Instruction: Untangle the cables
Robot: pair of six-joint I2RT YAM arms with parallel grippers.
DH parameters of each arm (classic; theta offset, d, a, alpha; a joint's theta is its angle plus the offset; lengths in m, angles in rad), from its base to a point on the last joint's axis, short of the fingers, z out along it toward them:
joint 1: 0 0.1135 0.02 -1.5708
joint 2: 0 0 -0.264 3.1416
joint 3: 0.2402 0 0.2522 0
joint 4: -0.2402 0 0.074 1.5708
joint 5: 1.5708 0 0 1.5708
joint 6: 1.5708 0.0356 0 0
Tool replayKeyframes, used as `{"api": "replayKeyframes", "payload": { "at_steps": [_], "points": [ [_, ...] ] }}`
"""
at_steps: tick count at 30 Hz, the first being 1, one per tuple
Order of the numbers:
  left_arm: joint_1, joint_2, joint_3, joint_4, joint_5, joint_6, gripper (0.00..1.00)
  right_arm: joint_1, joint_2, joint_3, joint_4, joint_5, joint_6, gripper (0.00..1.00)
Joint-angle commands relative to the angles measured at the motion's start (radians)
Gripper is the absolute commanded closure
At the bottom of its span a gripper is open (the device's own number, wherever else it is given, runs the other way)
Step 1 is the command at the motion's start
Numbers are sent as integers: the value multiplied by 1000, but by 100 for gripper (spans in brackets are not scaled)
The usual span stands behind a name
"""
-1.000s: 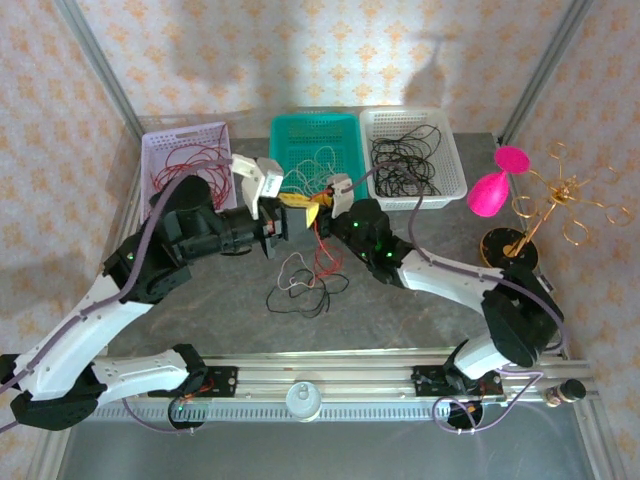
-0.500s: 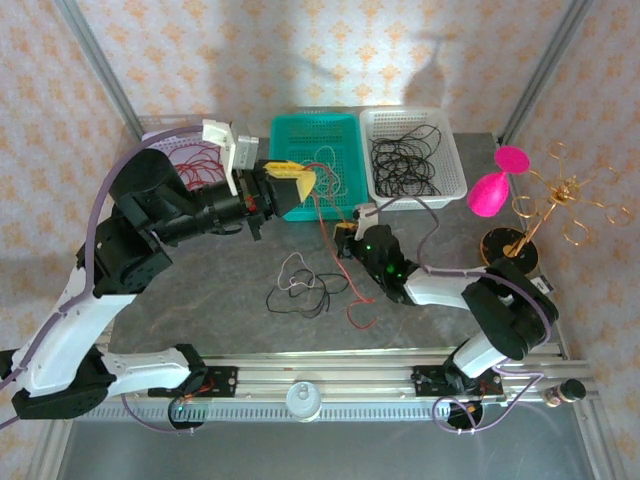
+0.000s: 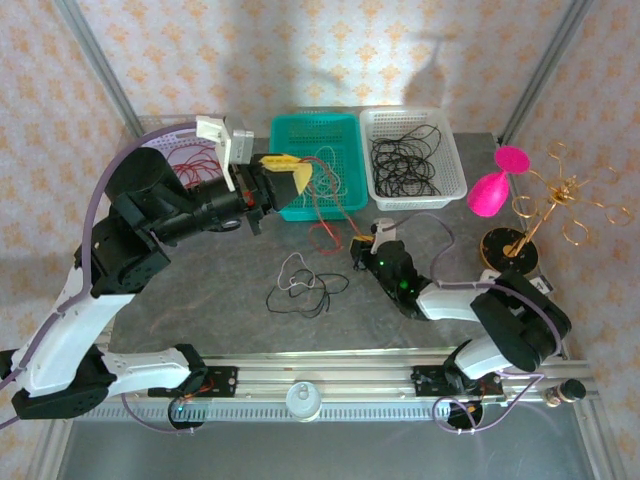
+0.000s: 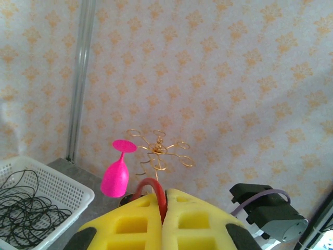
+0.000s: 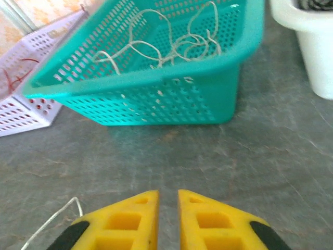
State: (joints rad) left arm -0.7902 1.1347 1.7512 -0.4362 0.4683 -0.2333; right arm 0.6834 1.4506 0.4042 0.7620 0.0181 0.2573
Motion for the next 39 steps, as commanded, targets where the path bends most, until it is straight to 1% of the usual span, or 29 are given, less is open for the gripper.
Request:
{"api": "replayKeyframes", "payload": {
  "at_steps": [1,4,8,11,14,19,21,23,24,26,28,30,33,35,39],
  "points": [
    [-4,-6,34,48,-64,26,100,-7,-28,-33,-33,141,-19,70],
    [-4,3,21,63,-86,20,100,-7,-75,-55,-79,219,-20,56],
    [-4,5,5,88,-126,14,100,-7,-174,-80,-155,264,-11,48],
    [-4,10,-6,96,-140,14,100,-11,-288,-101,-233,273,13,44],
    [-4,11,-23,107,-149,16,100,-46,-415,-122,-325,206,64,38],
    [-4,8,-55,126,-182,19,100,-222,-636,-175,-458,-73,194,31],
    [-4,12,-66,124,-200,19,100,-258,-730,-189,-487,-152,217,25],
    [-3,20,-68,115,-222,19,100,-268,-802,-184,-543,-185,223,17],
    [-4,25,-68,106,-238,19,100,-270,-823,-175,-587,-175,219,15],
    [-3,27,-66,96,-279,14,100,-271,-843,-144,-662,-163,197,15],
    [-4,28,-67,96,-307,4,100,-271,-850,-118,-681,-225,176,16],
    [-4,29,-66,89,-339,-7,100,-270,-844,-90,-679,-311,168,17],
    [-4,35,-64,67,-384,-15,100,-269,-833,-58,-679,-394,151,20],
    [-3,38,-67,58,-401,-15,100,-265,-834,-44,-683,-418,144,21],
    [-3,42,-73,59,-415,-13,100,-263,-837,-33,-704,-398,132,23]
  ]
}}
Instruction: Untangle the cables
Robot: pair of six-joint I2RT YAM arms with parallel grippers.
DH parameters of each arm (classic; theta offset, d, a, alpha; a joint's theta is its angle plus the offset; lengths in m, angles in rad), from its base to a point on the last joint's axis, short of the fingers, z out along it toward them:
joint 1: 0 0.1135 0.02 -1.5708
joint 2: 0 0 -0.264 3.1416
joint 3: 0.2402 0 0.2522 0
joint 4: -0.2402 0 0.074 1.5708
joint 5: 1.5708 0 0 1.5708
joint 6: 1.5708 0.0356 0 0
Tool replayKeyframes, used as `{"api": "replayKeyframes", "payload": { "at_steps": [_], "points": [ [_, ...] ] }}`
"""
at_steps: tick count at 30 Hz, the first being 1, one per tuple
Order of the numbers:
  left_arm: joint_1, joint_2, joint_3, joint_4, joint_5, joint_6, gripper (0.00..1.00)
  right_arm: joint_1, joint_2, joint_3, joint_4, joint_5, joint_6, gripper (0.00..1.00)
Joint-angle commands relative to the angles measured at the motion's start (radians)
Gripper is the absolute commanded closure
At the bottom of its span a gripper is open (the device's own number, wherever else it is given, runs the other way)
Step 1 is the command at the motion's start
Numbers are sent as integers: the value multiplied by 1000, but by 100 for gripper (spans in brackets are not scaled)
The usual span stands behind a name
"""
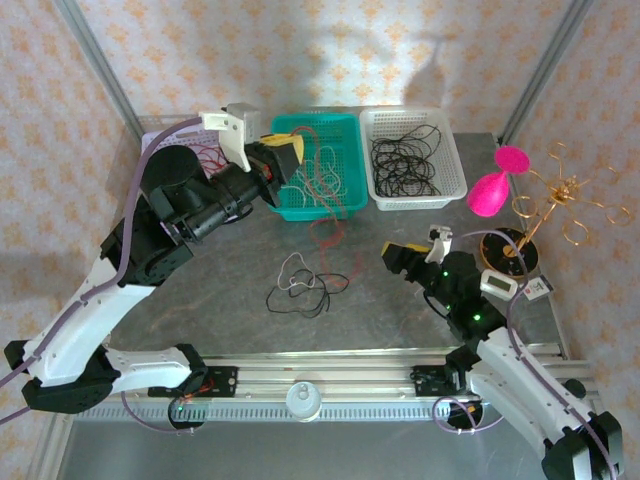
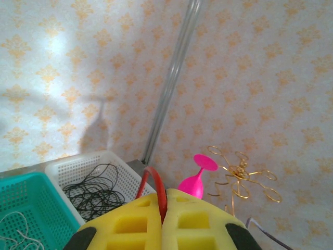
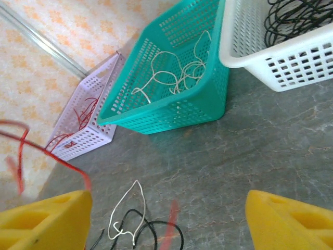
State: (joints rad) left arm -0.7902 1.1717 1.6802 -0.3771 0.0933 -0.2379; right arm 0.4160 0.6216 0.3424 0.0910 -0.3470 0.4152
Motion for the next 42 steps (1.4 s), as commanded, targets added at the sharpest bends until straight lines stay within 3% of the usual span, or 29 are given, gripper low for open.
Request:
{"api": "replayKeyframes", "payload": {
  "at_steps": [1,8,14,18,23,30,38,42],
  "points": [
    [-3,6,-3,1,-47,-6,100,5,-8,31,-29,-35,-24,23],
    [-3,15,-1,-17,-80,11,100,39,59,104,66,-117,72,26],
    [-4,22,-10,-11,-115,23,100,205,210,162,223,-16,250,34],
    [-4,30,-7,-7,-103,23,100,289,318,184,331,27,282,34],
    [-4,23,-11,2,-98,22,100,292,383,197,322,154,315,39],
    [-3,10,-16,10,-84,23,100,293,503,190,399,149,357,57],
    [-4,-9,-37,12,-92,26,100,292,531,209,453,120,370,52],
    [-3,-6,-38,17,-93,28,100,293,542,218,466,84,393,45]
  ]
}}
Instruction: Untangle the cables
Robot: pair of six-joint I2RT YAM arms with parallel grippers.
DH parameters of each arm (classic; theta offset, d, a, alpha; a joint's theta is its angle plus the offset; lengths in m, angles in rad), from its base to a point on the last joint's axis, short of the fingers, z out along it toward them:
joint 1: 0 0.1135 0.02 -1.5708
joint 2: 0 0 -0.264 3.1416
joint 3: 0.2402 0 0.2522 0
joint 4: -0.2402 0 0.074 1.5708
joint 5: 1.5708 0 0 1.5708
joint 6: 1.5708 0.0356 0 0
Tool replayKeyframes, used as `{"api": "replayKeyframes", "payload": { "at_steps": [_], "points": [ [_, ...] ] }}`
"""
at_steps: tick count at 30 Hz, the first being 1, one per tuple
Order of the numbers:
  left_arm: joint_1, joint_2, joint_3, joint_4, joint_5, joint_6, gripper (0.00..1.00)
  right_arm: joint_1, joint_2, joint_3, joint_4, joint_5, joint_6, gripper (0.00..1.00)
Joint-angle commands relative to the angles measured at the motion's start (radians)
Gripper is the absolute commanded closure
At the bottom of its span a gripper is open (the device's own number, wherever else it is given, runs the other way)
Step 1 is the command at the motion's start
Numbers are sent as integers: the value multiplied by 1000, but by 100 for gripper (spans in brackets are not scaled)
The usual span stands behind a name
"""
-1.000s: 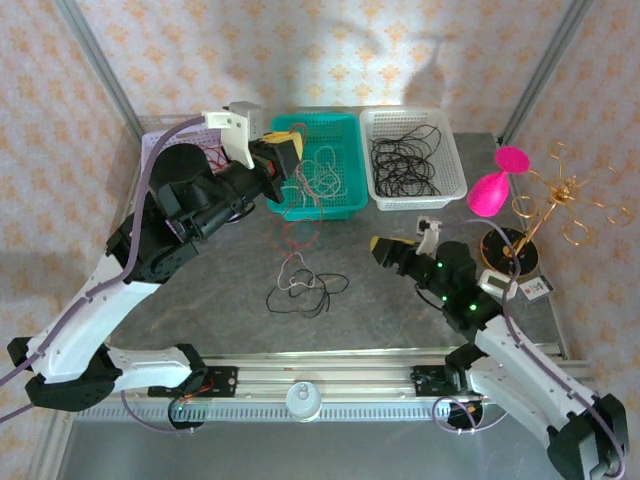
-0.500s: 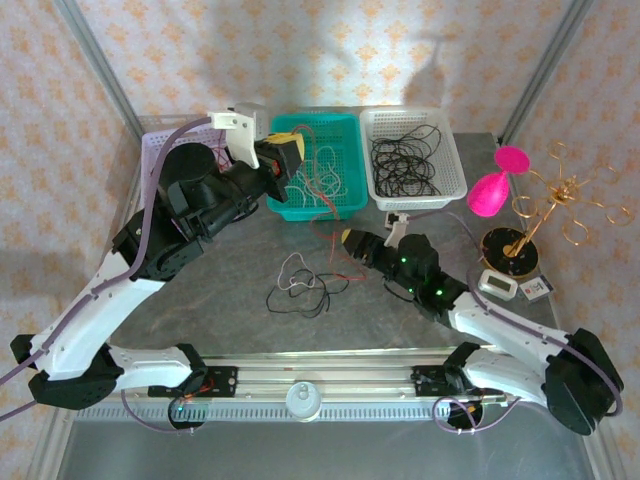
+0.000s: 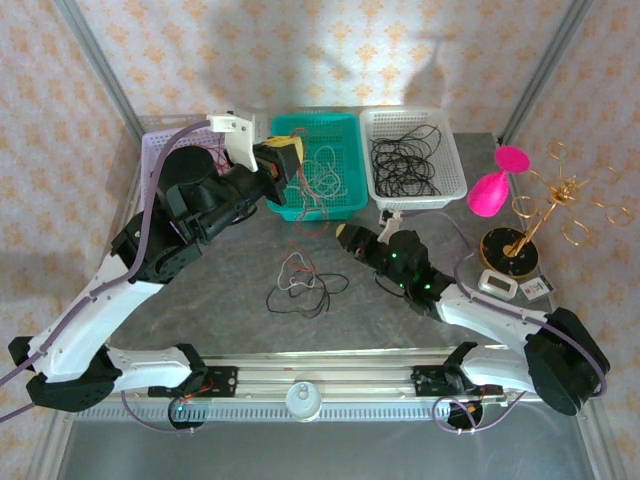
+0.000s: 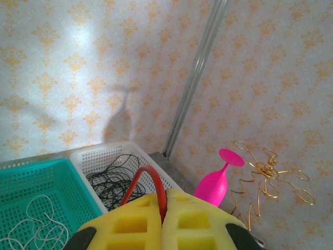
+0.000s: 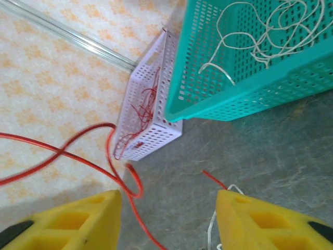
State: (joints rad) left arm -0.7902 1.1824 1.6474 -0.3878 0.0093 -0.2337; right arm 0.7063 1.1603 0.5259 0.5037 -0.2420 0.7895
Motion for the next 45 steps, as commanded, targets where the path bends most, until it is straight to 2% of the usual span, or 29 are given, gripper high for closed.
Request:
{"api": "replayKeyframes", "payload": {
  "at_steps": [1,5,10,18,23,29,36,45],
  "points": [
    [-3,-17,-5,27,-5,24,100,2,12,35,64,-32,26,43],
    [-4,-20,-11,30,-9,24,100,4,74,60,84,-58,42,39],
    [-3,-20,-4,32,0,22,100,5,148,101,66,-29,43,43],
    [-3,-26,12,23,6,22,100,0,268,111,107,-8,63,69],
    [-3,-35,9,27,-3,32,100,-6,291,96,131,-11,68,86],
    [-3,-44,23,49,-86,67,100,-41,259,13,115,25,52,97],
    [-3,-55,48,97,-164,114,100,-120,159,-168,144,36,105,100],
    [-3,-49,104,97,-254,183,100,-219,-68,-314,47,164,80,100]
  ]
}}
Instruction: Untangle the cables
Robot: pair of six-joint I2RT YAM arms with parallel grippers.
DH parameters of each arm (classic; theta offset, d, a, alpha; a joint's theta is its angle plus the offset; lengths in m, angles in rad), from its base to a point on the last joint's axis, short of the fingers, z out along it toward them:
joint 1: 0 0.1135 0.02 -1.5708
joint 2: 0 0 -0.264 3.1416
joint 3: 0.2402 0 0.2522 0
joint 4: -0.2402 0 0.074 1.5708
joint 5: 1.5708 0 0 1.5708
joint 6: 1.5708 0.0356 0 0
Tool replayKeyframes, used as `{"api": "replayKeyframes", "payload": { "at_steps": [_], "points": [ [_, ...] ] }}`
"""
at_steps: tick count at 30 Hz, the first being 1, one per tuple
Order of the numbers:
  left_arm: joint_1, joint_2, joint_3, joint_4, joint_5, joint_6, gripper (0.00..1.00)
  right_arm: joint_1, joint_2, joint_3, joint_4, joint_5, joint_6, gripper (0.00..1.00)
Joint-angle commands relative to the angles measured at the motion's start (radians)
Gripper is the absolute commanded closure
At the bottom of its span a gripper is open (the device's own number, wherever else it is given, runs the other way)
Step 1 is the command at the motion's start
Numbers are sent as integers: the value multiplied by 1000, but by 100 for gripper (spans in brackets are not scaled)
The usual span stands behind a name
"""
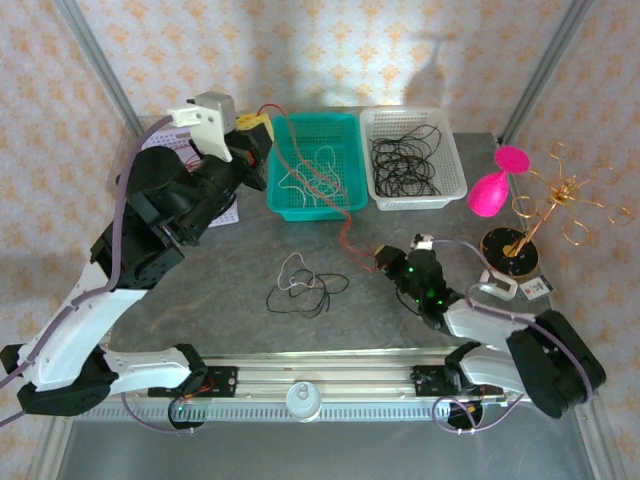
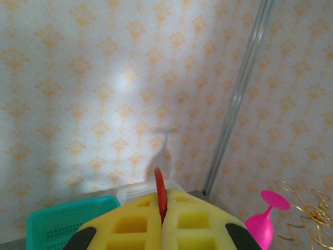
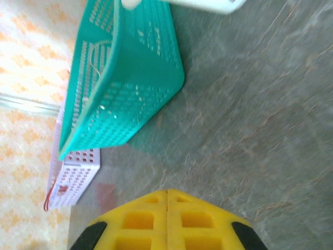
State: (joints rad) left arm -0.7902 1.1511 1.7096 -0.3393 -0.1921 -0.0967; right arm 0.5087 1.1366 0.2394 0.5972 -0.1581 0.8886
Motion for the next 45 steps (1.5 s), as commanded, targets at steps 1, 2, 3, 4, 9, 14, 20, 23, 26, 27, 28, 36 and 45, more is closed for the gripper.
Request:
{"api": "replayKeyframes", "payload": {
  "at_steps": [1,2,3,4,9,14,20,23,26,27,28,36,45],
  "points": [
    [-3,-15,46,46,-53,48,100,-32,-64,-41,-61,97,-28,100],
    [-3,-10,52,42,-55,53,100,-41,-81,-53,-70,111,-37,100],
    [-2,-7,58,40,-56,54,100,-50,-95,-62,-75,121,-48,100],
    [-3,-5,61,37,-59,58,100,-58,-108,-69,-88,137,-62,100],
    [-1,19,78,23,-48,66,100,-77,-169,-87,-121,171,-119,100],
    [6,50,95,-30,-74,83,100,-77,-190,-33,-151,103,-235,100],
    [61,74,89,-92,-24,24,100,-77,-251,72,-173,-127,-431,81],
    [61,84,80,-111,6,-16,100,-70,-299,133,-150,-303,-518,62],
    [62,85,46,-107,29,-54,100,-38,-308,229,-154,-383,-605,53],
    [62,85,34,-99,47,-65,100,-21,-300,271,-166,-398,-643,51],
    [62,87,22,-94,57,-75,100,-3,-290,310,-176,-407,-682,48],
    [77,104,5,-80,65,-120,100,56,-134,523,-191,-487,-793,40],
    [120,94,25,-75,-8,-111,100,137,34,628,-213,-505,-848,36]
  ]
}}
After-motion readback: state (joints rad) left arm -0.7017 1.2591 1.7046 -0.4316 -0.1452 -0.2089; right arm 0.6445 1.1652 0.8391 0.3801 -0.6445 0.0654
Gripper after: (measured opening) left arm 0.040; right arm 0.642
